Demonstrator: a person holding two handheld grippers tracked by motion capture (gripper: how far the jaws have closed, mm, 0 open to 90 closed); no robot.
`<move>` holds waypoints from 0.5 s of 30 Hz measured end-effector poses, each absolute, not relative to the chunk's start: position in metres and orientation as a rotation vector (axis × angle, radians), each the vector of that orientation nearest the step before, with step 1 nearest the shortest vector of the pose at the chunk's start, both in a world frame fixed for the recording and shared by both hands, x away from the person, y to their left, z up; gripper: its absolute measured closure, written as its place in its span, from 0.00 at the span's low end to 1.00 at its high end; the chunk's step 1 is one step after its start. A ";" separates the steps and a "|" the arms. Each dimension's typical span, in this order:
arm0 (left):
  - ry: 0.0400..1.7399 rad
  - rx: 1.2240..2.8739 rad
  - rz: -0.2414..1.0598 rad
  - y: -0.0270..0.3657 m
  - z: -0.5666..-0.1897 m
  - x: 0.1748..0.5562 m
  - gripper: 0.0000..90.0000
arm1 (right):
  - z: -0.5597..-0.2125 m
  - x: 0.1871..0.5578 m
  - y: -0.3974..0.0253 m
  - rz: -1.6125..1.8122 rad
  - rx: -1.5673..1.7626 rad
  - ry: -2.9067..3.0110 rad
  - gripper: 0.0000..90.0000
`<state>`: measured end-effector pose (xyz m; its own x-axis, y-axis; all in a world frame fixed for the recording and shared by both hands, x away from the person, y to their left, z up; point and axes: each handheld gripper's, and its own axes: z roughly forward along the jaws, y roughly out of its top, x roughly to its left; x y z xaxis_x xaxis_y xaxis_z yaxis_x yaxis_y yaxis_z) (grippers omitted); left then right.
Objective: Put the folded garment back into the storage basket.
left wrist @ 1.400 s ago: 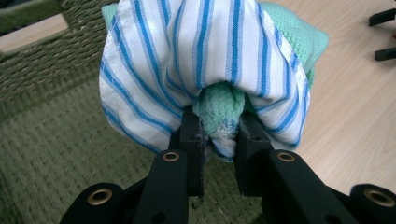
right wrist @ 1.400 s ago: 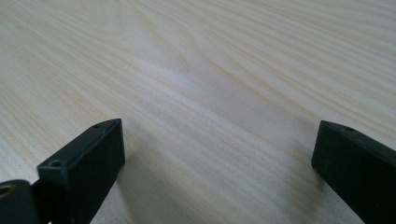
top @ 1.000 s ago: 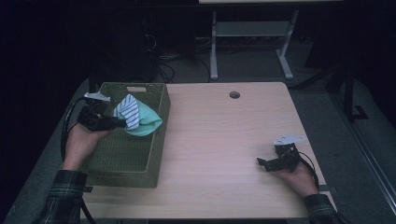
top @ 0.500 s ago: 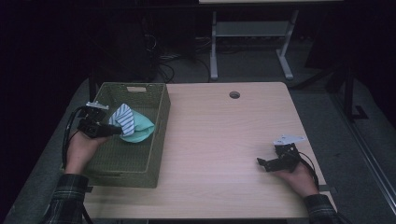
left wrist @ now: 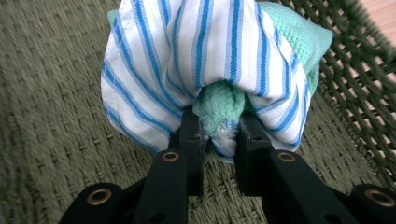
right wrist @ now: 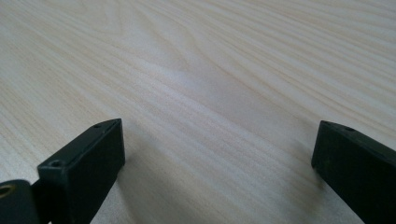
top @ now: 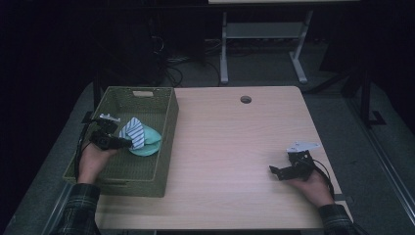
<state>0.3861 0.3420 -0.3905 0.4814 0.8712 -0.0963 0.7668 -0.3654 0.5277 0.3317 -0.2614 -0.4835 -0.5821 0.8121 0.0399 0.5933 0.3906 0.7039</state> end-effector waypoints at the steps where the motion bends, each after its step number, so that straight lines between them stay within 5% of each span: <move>1: 1.355 2.223 0.264 0.342 -0.393 0.386 0.83 | -0.484 0.332 -0.261 0.994 1.227 2.342 0.02; 15: 1.401 2.296 0.217 0.343 -0.409 0.388 0.78 | -0.484 0.331 -0.261 0.995 1.230 2.341 0.02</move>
